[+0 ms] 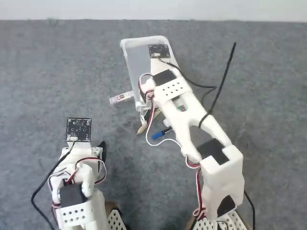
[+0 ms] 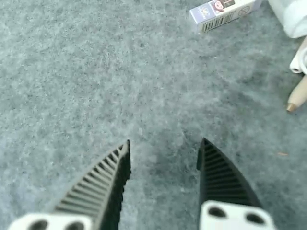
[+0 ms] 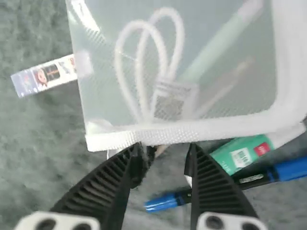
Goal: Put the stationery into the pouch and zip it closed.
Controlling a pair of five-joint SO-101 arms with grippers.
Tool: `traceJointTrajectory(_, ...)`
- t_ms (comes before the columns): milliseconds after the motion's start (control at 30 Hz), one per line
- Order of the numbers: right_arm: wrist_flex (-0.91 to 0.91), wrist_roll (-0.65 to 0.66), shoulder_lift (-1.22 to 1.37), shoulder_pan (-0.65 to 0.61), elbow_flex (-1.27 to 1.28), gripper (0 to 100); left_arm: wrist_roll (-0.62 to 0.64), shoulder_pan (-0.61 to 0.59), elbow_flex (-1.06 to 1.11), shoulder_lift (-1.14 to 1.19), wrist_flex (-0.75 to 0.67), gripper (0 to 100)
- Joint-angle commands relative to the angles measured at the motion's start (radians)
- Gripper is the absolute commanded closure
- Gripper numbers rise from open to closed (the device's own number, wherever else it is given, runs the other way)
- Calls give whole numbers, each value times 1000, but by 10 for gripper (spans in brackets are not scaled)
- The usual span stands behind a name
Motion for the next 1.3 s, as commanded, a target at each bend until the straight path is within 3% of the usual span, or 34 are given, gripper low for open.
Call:
traceJointTrajectory(0,1,-66,-2,-41,-63,849,18,-6,-61,-17,-31,783)
traceJointTrajectory(433,56,-138,15,-108,-63,847,18,-5,-38,-17,-64,783)
traceJointTrajectory(933,-5,-141,133,-59,-69,850,18,-5,-31,-17,-72,783)
traceJointTrajectory(1033,22,-201,133,-33,-75,854,18,-5,-30,-17,-72,783)
traceJointTrajectory(1200,54,-201,120,-16,-91,997,18,-5,-30,-17,-72,783)
traceJointTrajectory(1267,79,-201,107,-8,-91,982,18,-5,-30,-17,-72,783)
